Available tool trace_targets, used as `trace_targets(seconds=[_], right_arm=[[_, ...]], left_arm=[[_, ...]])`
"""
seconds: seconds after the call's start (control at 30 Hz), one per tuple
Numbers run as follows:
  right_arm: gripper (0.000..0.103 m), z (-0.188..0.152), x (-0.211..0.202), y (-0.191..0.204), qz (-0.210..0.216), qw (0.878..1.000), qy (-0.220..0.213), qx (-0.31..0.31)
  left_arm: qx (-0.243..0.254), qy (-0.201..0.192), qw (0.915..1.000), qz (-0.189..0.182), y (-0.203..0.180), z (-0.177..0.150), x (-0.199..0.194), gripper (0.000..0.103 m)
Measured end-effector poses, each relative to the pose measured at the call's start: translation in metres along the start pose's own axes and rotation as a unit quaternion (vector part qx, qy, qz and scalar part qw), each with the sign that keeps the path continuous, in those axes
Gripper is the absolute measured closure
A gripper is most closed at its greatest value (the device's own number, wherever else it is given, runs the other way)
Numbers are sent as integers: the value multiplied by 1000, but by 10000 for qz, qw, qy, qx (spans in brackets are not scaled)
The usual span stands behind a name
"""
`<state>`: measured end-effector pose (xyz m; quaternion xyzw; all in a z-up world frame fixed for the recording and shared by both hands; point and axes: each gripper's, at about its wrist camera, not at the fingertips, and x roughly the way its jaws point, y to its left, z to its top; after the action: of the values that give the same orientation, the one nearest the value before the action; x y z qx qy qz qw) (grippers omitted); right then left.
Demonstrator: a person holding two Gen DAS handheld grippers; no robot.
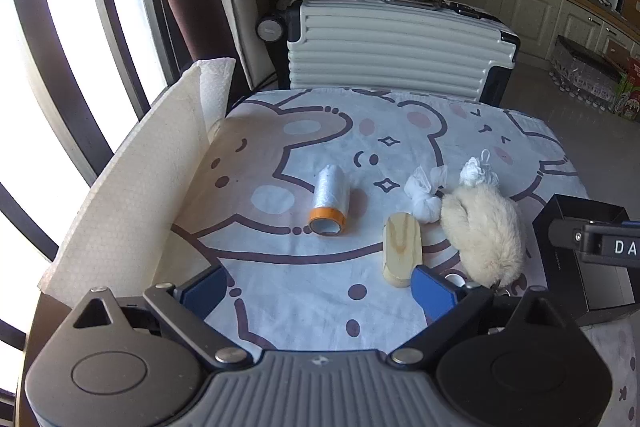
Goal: Organize objects
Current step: 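Move the right tool onto the white plush toy while the left tool approaches the wooden board, then close the right tool on the plush toy while the left tool grasps the oval wooden board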
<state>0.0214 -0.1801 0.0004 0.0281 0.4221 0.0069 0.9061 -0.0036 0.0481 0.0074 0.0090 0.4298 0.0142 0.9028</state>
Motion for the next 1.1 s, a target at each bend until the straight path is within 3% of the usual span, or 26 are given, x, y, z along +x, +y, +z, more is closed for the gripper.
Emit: trace_targets(seconds=[0.5, 0.8, 1.1], right_arm=[[0, 12, 66, 9, 184, 9997, 155, 107], [0, 15, 112, 24, -131, 9994, 305, -20], [0, 14, 150, 21, -337, 9970, 658, 227]], left_arm=[[291, 27, 9994, -165, -7, 5, 40, 10], [381, 52, 9988, -295, -8, 5, 60, 9], [426, 152, 9975, -536, -13, 6, 86, 9]])
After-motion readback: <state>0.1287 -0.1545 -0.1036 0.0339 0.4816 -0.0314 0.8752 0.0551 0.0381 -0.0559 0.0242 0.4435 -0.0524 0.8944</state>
